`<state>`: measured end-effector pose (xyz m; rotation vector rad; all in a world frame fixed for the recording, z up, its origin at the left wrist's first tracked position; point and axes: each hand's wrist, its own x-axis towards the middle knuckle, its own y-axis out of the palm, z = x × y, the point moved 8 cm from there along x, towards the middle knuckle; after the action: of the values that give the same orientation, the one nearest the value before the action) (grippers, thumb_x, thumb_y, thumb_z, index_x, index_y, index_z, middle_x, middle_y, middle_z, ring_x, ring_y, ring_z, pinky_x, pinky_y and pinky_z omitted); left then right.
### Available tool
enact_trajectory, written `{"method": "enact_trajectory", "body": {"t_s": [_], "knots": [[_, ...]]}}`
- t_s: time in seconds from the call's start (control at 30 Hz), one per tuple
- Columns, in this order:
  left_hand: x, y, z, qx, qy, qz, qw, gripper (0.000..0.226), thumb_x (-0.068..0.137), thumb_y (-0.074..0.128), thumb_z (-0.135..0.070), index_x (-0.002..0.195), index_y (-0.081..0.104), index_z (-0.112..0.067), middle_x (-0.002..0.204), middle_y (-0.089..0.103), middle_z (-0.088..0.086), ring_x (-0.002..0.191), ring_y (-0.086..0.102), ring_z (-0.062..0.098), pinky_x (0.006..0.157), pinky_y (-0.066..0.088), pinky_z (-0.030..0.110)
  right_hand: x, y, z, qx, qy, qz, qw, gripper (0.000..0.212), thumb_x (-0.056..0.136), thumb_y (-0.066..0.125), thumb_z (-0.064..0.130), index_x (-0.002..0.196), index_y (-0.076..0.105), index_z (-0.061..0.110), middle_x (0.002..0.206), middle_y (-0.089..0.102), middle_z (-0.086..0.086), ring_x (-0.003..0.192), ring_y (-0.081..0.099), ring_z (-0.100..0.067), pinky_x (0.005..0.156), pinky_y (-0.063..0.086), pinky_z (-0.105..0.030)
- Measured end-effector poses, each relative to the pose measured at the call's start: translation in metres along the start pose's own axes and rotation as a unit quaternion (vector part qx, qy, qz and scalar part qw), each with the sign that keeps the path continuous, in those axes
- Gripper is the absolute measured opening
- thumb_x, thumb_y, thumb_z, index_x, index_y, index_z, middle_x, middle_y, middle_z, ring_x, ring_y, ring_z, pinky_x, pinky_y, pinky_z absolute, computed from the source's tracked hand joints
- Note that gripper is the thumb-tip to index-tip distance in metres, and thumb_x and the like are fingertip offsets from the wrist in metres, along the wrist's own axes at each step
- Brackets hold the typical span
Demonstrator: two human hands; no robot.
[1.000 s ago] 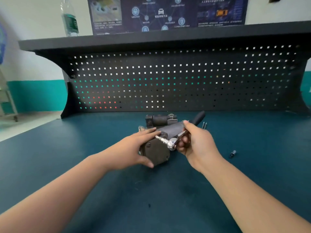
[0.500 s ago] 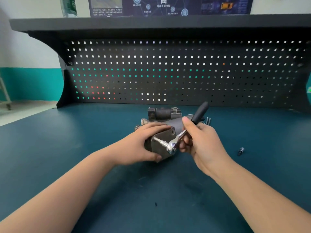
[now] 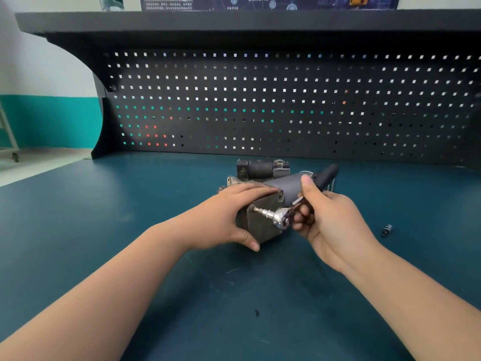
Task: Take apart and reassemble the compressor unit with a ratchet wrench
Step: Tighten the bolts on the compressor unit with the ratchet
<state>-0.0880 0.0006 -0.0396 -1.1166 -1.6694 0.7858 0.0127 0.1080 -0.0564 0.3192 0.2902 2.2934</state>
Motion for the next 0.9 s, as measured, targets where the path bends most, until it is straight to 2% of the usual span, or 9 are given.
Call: {"method": "enact_trajectory", "body": {"t_s": [0.1,0.23,0.33,0.4,0.47,0.57,0.7,0.8,0.9], "knots": [[-0.001,-0.002,-0.003,0.003,0.007,-0.024,1.000,0.095,0.061,0.085,-0.033,0.142,0.034,-0.032,0.131,0.029,-0.033,0.123,0.023,-0.015,0.099,0.011,-0.005,-0.006,0.002,0.007,-0.034,-0.052,-0.019,0.998,0.043,0.095,0.053,0.033,0.061,0.045,0.009,0.039,0.048,0.004,0.037,0.049,-0.009,0.041,0.044,-0.022],[-0.001,-0.003,-0.004,0.005,0.007,-0.029,1.000,0.096,0.061,0.085,-0.032,0.142,0.034,-0.031,0.126,0.020,-0.043,0.119,0.020,-0.021,0.095,0.009,-0.008,-0.019,0.007,0.027,-0.153,-0.189,-0.034,0.969,0.041,0.095,0.052,0.034,0.061,0.045,0.013,0.041,0.054,0.001,0.037,0.052,-0.010,0.042,0.042,-0.018],[-0.001,-0.003,-0.005,0.015,0.006,-0.033,0.999,0.096,0.060,0.085,-0.035,0.142,0.035,-0.030,0.126,0.019,-0.044,0.120,0.020,-0.020,0.097,0.010,-0.006,-0.016,0.008,0.031,-0.204,-0.198,-0.029,0.958,0.041,0.096,0.048,0.037,0.062,0.044,0.015,0.041,0.053,0.002,0.039,0.052,-0.009,0.048,0.042,-0.024],[0.000,-0.001,-0.006,0.029,-0.001,-0.039,0.999,0.097,0.059,0.084,-0.039,0.142,0.035,-0.031,0.129,0.023,-0.042,0.125,0.023,-0.013,0.105,0.014,0.004,-0.007,0.004,0.033,-0.245,-0.190,-0.027,0.950,0.042,0.097,0.046,0.039,0.062,0.042,0.016,0.043,0.049,0.004,0.044,0.048,-0.013,0.055,0.039,-0.031],[0.002,0.004,-0.009,0.058,-0.023,-0.043,0.997,0.097,0.059,0.081,-0.047,0.143,0.032,-0.035,0.139,0.031,-0.032,0.133,0.025,0.000,0.111,0.022,0.026,0.004,-0.003,0.036,-0.281,-0.183,-0.034,0.941,0.042,0.097,0.045,0.039,0.062,0.040,0.016,0.049,0.046,0.001,0.050,0.043,-0.020,0.061,0.037,-0.037],[0.008,0.013,-0.020,0.120,-0.065,-0.067,0.988,0.099,0.059,0.075,-0.058,0.144,0.026,-0.040,0.146,0.032,-0.021,0.136,0.024,0.009,0.105,0.025,0.040,0.017,-0.019,0.044,-0.299,-0.157,-0.028,0.941,0.039,0.097,0.044,0.037,0.066,0.039,0.015,0.044,0.043,0.008,0.047,0.040,-0.018,0.058,0.035,-0.036],[0.017,0.019,-0.036,0.173,-0.087,-0.090,0.977,0.100,0.063,0.072,-0.059,0.145,0.020,-0.038,0.147,0.031,-0.016,0.137,0.023,0.012,0.103,0.025,0.041,0.021,-0.025,0.055,-0.318,-0.158,0.026,0.935,0.035,0.098,0.044,0.035,0.068,0.038,0.017,0.038,0.039,0.012,0.038,0.036,-0.007,0.052,0.034,-0.031],[0.012,0.016,-0.036,0.150,-0.102,-0.091,0.979,0.100,0.065,0.073,-0.056,0.146,0.017,-0.038,0.149,0.026,-0.016,0.138,0.020,0.010,0.107,0.023,0.040,0.019,-0.023,0.058,-0.318,-0.171,0.040,0.932,0.034,0.098,0.045,0.034,0.069,0.039,0.018,0.039,0.039,0.011,0.039,0.037,-0.007,0.052,0.035,-0.030],[-0.004,0.000,-0.043,0.127,-0.107,-0.152,0.974,0.081,0.067,0.073,-0.052,0.137,0.036,-0.035,0.137,0.035,-0.013,0.127,0.025,0.008,0.101,0.023,0.026,0.019,-0.022,0.058,-0.322,-0.175,0.042,0.929,0.033,0.098,0.044,0.035,0.070,0.040,0.018,0.039,0.040,0.011,0.040,0.038,-0.009,0.051,0.034,-0.030]]}}
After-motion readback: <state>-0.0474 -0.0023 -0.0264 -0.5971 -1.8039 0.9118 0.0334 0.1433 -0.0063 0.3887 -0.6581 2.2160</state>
